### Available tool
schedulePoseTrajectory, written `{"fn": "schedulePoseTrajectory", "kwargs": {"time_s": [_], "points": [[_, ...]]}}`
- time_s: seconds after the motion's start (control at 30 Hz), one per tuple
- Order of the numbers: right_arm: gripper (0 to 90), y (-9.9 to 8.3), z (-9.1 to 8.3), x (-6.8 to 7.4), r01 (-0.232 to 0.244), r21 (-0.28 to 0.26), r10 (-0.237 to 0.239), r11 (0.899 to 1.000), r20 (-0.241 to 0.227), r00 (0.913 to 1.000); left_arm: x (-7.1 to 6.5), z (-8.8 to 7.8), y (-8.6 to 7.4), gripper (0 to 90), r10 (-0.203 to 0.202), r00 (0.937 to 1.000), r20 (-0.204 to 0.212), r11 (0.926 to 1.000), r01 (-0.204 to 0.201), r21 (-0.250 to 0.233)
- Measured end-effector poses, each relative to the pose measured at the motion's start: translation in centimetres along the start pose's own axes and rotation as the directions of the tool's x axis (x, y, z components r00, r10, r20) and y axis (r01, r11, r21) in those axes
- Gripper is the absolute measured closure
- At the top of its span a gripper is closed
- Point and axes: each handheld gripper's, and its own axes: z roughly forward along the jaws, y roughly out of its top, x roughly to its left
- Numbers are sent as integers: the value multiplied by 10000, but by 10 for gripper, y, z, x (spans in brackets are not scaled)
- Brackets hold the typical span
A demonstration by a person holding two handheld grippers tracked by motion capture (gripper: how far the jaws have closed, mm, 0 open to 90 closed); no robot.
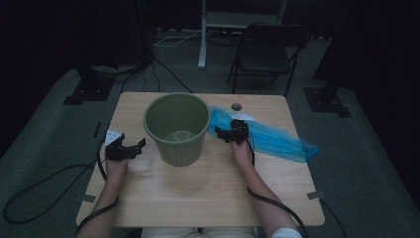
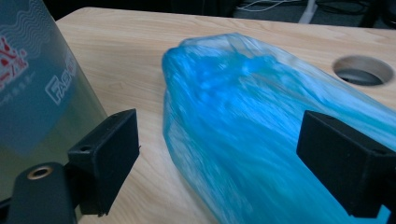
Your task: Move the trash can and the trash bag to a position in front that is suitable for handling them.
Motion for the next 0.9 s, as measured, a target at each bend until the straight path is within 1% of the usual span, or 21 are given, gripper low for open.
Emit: {"fn": "schedulePoseTrajectory", "kwargs": {"time_s": [0.17,0.2,0.23,0.27,0.33,0.37,0.4,0.47,0.5,0.53,0.57,0.6,0.63,0.73,0.77,0.9], "points": [[127,6,13,8,110,172,-107,9998,-194,9998,-5,10,9,2,111,9999,12,9999,-112,85],[126,7,15,9,101,253,-98,9996,-138,9999,-6,11,11,3,113,9999,54,9999,-113,67],[126,7,17,10,15,230,-11,9997,-202,9998,-7,11,12,2,143,9998,106,9999,-143,14],[126,7,19,11,-49,252,55,9997,-250,9997,-9,12,13,3,249,9997,47,9997,-249,35],[126,7,21,13,-34,303,44,9995,-316,9995,-11,14,15,3,392,9991,142,9992,-393,91],[125,7,22,15,-82,328,95,9994,-409,9991,-12,14,16,2,474,9988,104,9988,-476,134],[126,8,23,16,-42,361,57,9993,-408,9991,-14,15,16,2,509,9985,198,9986,-512,121],[124,9,22,19,15,251,0,9997,-593,9982,-17,15,17,2,666,9974,289,9976,-671,158],[123,10,22,21,86,305,-67,9995,-605,9981,-19,16,18,2,785,9960,437,9967,-793,157],[122,10,22,23,201,299,-180,9994,-688,9975,-21,16,18,2,895,9951,412,9958,-902,145],[126,10,21,25,241,292,-215,9993,-865,9960,-22,16,19,3,1002,9942,395,9948,-1008,155],[126,10,21,26,296,331,-271,9990,-745,9968,-22,16,19,2,1012,9939,440,9946,-1021,172],[128,10,20,26,250,366,-222,9990,-745,9970,-22,16,19,3,980,9941,470,9949,-990,194],[132,8,19,24,24,443,18,9990,-963,9954,-24,15,19,3,1019,9935,516,9943,-1033,259],[132,7,18,24,12,438,30,9990,-961,9954,-25,14,20,3,1045,9932,514,9939,-1061,296],[139,5,11,27,187,459,-150,9988,-796,9967,-30,10,19,3,1278,9904,529,9908,-1299,384]]}}
